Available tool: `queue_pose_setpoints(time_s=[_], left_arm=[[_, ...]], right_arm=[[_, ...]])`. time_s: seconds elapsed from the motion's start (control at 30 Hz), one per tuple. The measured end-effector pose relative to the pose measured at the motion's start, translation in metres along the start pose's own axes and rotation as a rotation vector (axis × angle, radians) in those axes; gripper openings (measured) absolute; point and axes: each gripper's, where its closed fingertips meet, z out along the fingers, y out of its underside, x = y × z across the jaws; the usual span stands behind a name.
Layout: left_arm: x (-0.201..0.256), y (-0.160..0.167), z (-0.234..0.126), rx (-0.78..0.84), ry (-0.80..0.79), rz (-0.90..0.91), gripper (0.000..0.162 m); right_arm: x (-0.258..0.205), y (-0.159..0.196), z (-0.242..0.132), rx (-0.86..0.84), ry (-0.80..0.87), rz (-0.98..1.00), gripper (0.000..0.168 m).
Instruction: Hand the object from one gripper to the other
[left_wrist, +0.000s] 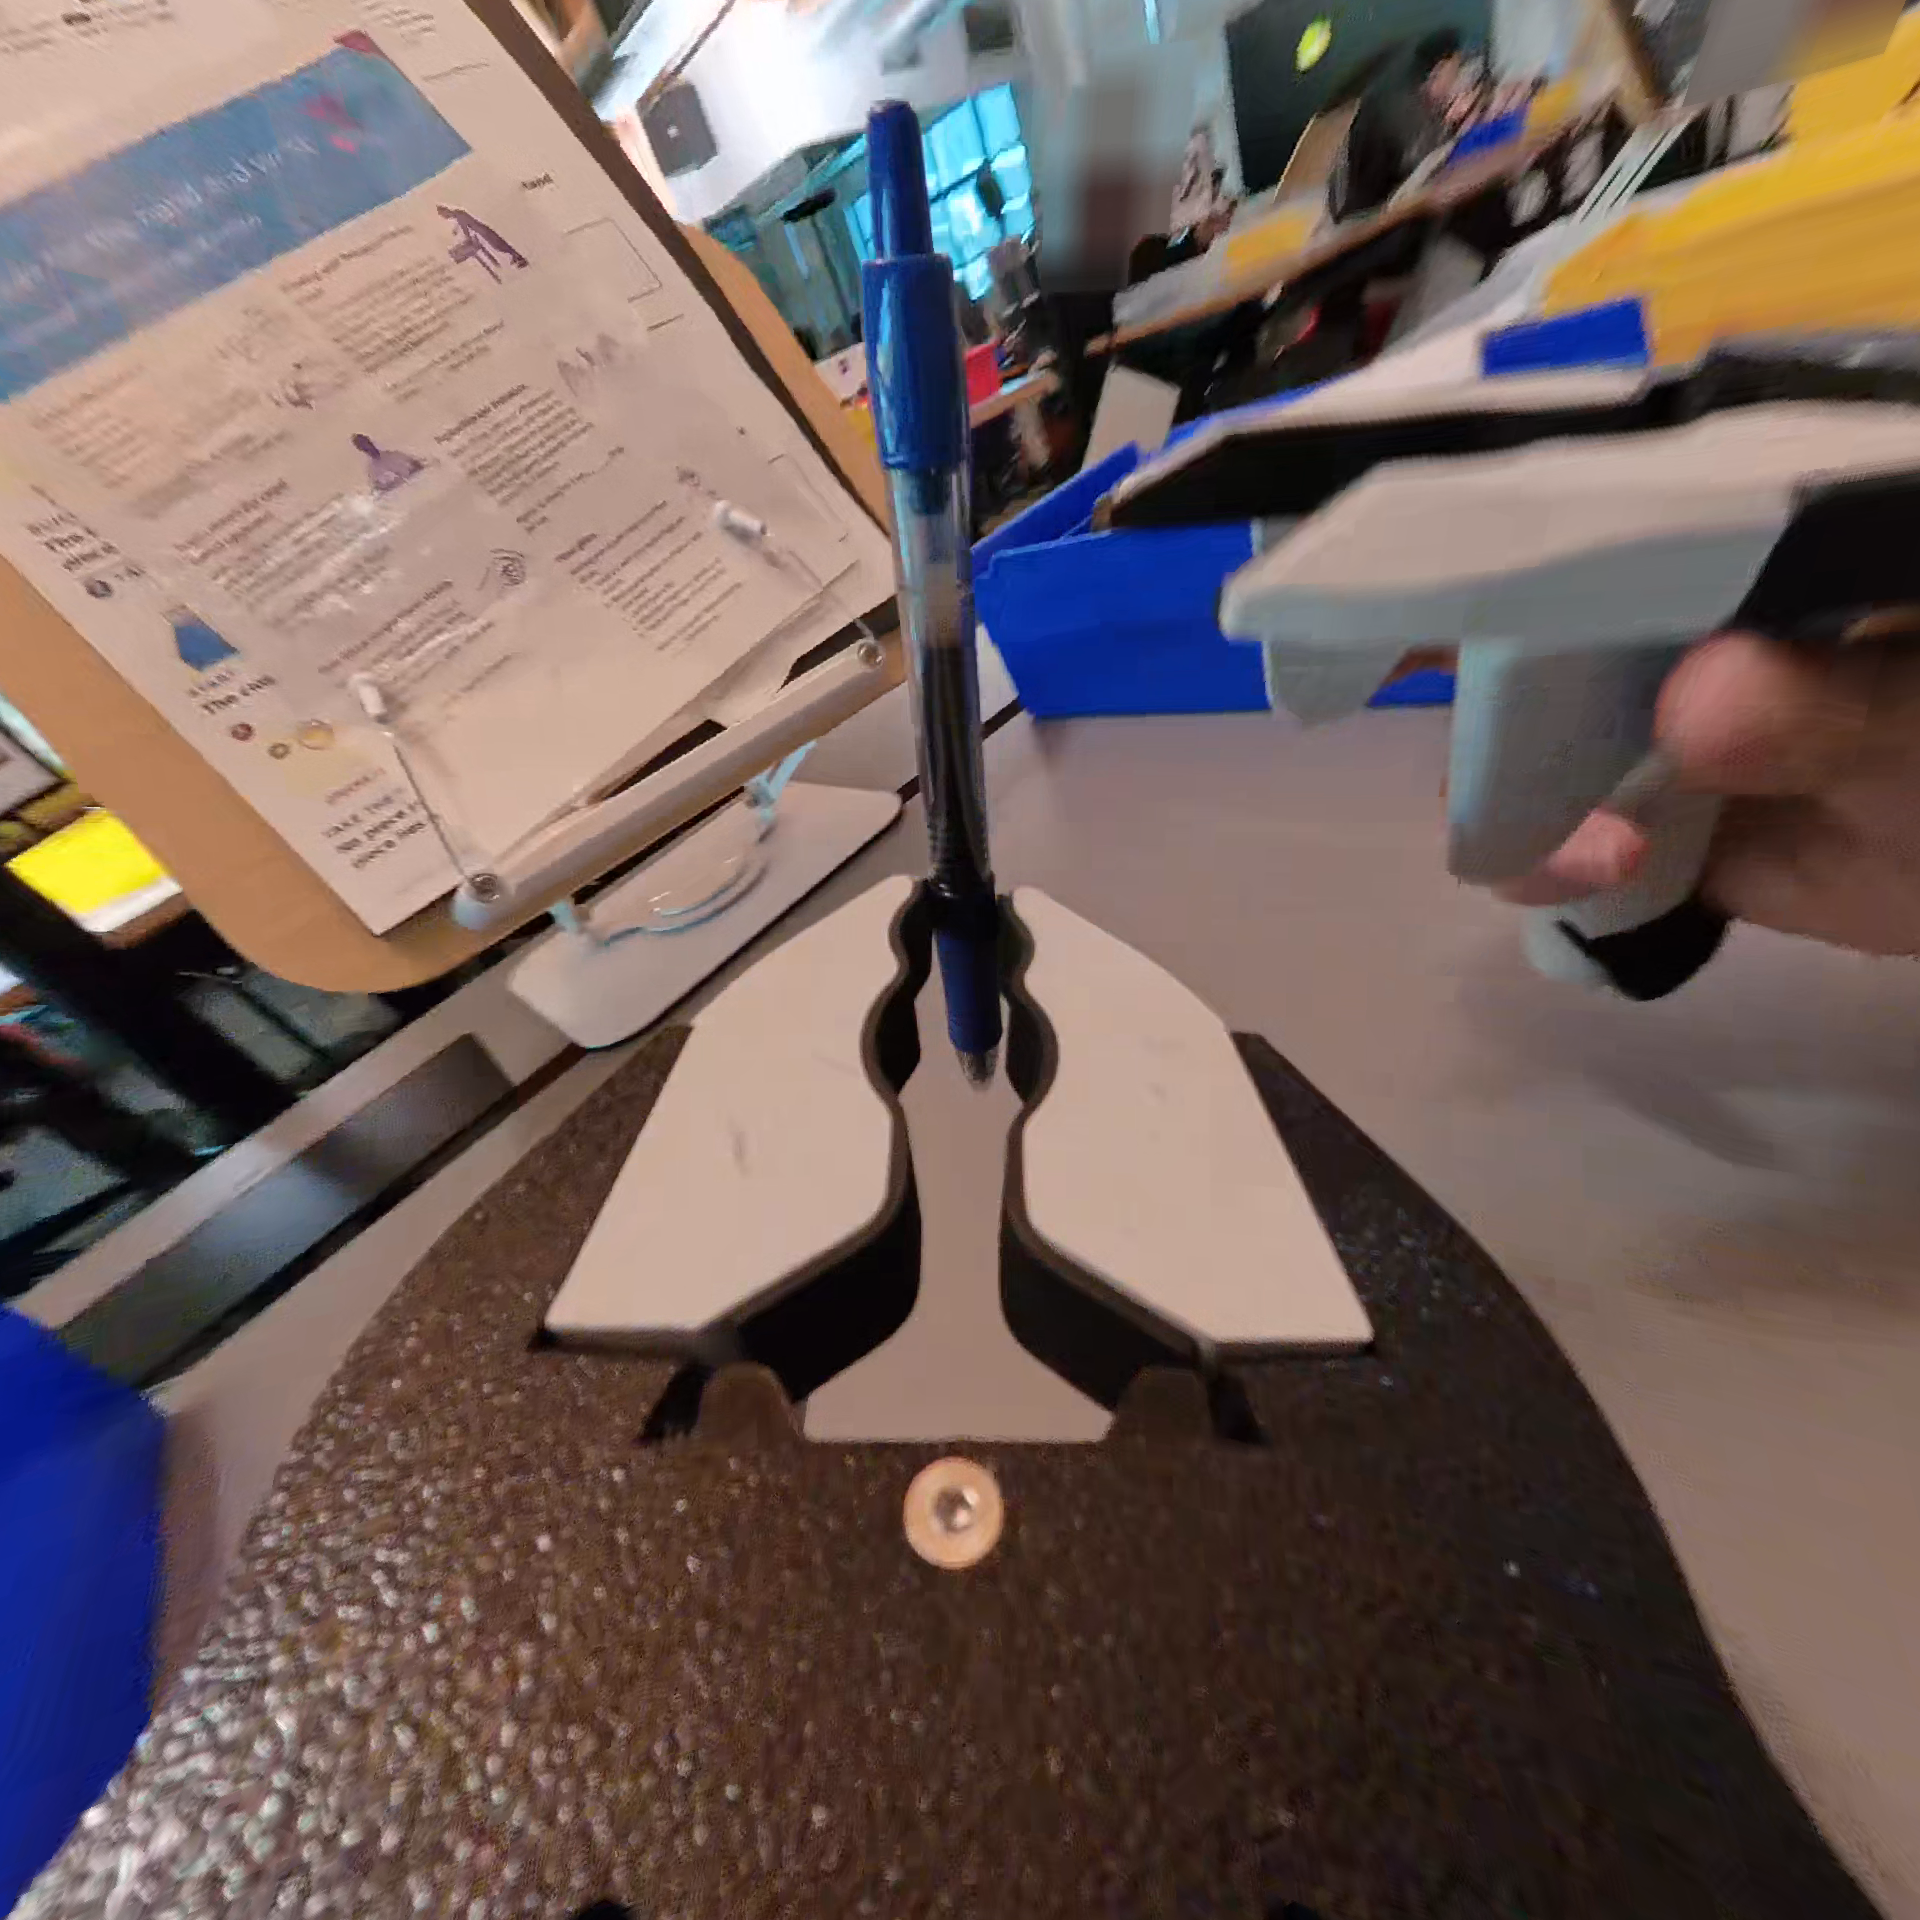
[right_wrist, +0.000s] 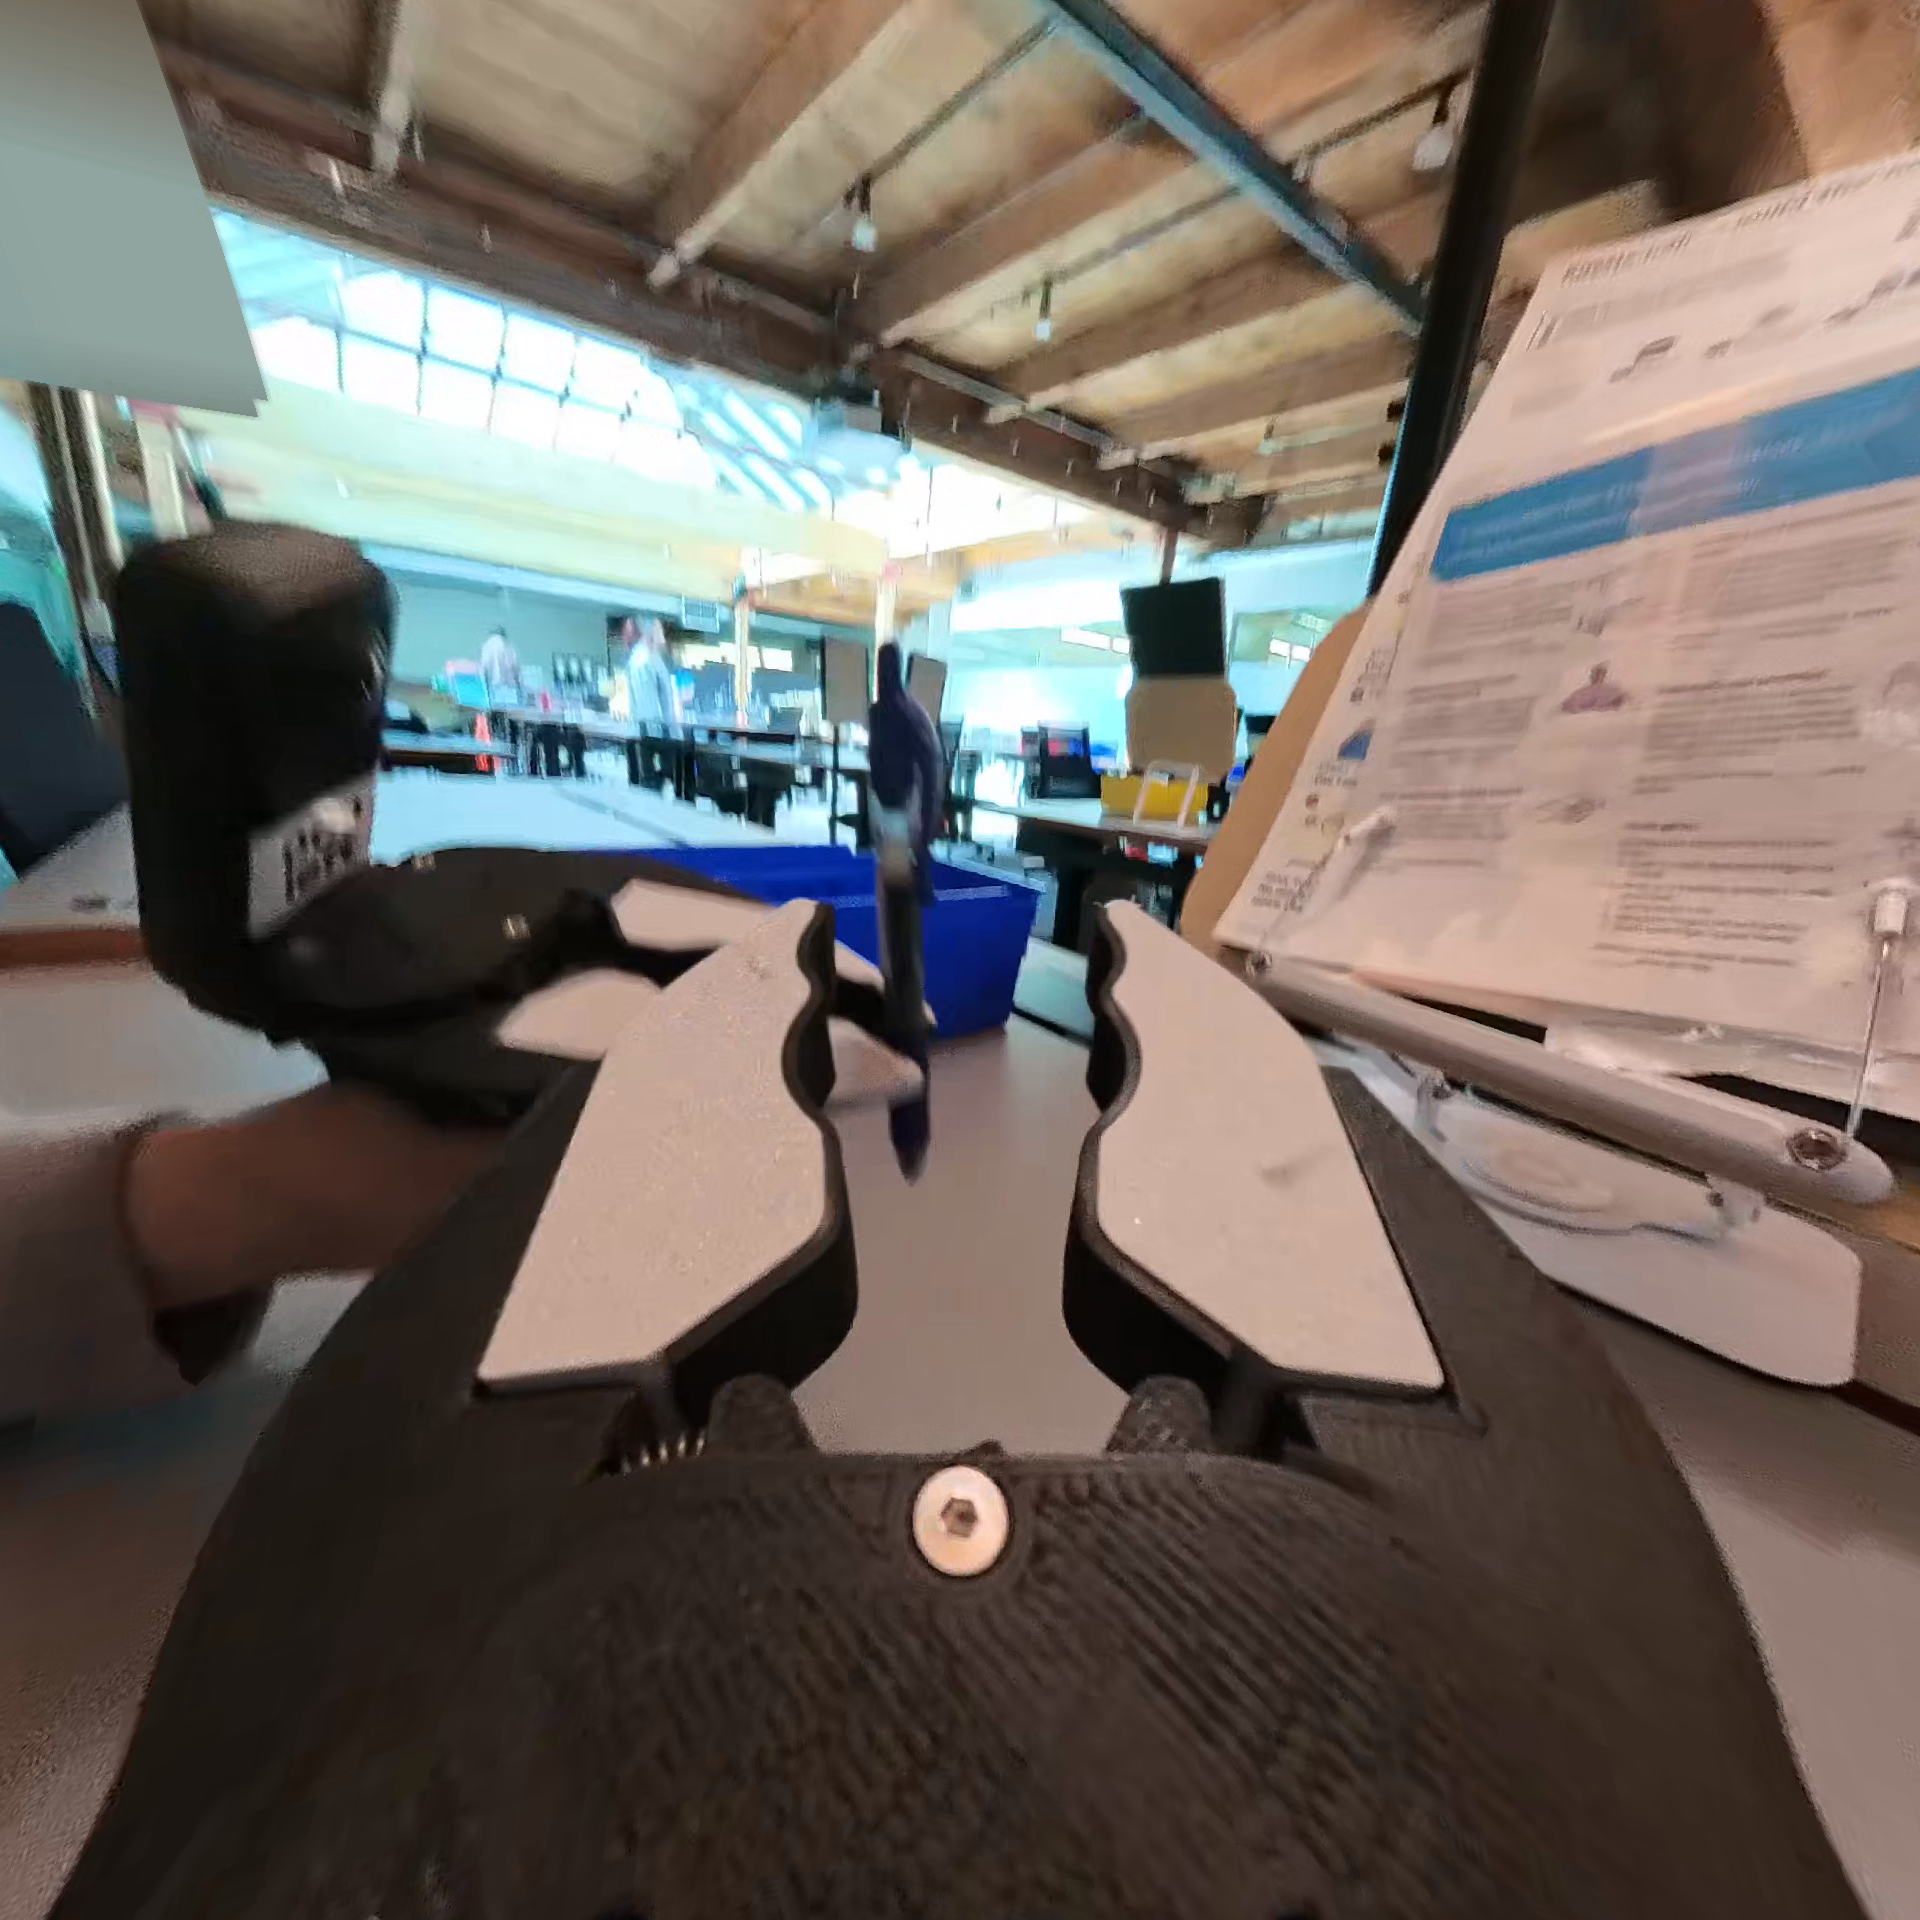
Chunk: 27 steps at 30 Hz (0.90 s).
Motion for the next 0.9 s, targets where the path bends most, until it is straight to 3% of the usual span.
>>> queue_pose_setpoints(time_s=[0.13,0.37,0.6,0.67,0.77,0.9], left_arm=[[0.013,0.005,0.008,-0.059,-0.039,0.079,0.011],[0.03,0.007,0.013,-0.065,0.005,0.109,0.011],[0.034,0.008,0.014,-0.047,0.036,0.098,0.012],[0.043,0.005,0.013,-0.009,0.104,0.104,0.013],[0.063,0.004,0.01,0.02,0.279,0.04,0.034],[0.094,-0.005,-0.01,0.064,0.619,-0.151,0.026]], right_arm=[[-0.005,-0.019,-0.002,0.088,0.053,-0.037,0.036],[0.0,-0.005,-0.001,0.01,0.116,-0.096,0.016],[-0.004,-0.004,0.001,-0.047,0.035,-0.095,0.015],[-0.009,-0.005,-0.001,-0.054,-0.052,-0.076,0.015],[-0.024,-0.013,-0.008,-0.029,-0.242,-0.033,0.016],[-0.038,-0.021,-0.025,-0.018,-0.462,0.038,0.015]])
